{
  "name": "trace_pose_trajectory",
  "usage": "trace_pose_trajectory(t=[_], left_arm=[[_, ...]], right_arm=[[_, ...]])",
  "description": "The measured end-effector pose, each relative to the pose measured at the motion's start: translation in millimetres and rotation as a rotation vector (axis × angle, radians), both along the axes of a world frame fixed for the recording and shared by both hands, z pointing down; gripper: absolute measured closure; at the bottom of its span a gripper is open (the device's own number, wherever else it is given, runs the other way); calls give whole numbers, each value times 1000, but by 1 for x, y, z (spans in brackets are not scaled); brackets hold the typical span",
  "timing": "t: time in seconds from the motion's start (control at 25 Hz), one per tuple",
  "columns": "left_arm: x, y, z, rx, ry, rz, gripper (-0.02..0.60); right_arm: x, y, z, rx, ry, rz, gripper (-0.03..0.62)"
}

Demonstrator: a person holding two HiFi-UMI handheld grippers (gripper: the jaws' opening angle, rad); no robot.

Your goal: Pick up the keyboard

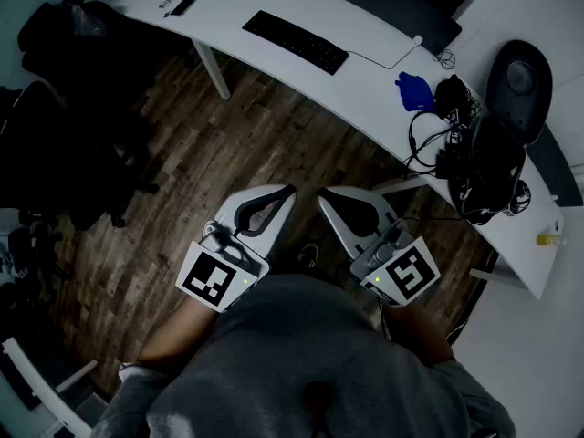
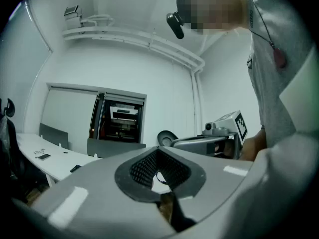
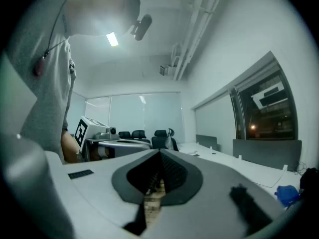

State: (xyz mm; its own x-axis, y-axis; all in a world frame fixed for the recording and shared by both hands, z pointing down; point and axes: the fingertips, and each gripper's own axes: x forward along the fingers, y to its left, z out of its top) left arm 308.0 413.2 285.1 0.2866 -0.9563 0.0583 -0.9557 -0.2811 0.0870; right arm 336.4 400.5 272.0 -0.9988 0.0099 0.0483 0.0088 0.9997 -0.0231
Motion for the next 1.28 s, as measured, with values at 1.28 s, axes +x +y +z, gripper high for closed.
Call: trace_pose_trajectory(t=[1.28], left_arm=[[-72,-35,10,28,-36,-133,575]], right_arm=[[-32,-48,30,-49,52,-66,588]])
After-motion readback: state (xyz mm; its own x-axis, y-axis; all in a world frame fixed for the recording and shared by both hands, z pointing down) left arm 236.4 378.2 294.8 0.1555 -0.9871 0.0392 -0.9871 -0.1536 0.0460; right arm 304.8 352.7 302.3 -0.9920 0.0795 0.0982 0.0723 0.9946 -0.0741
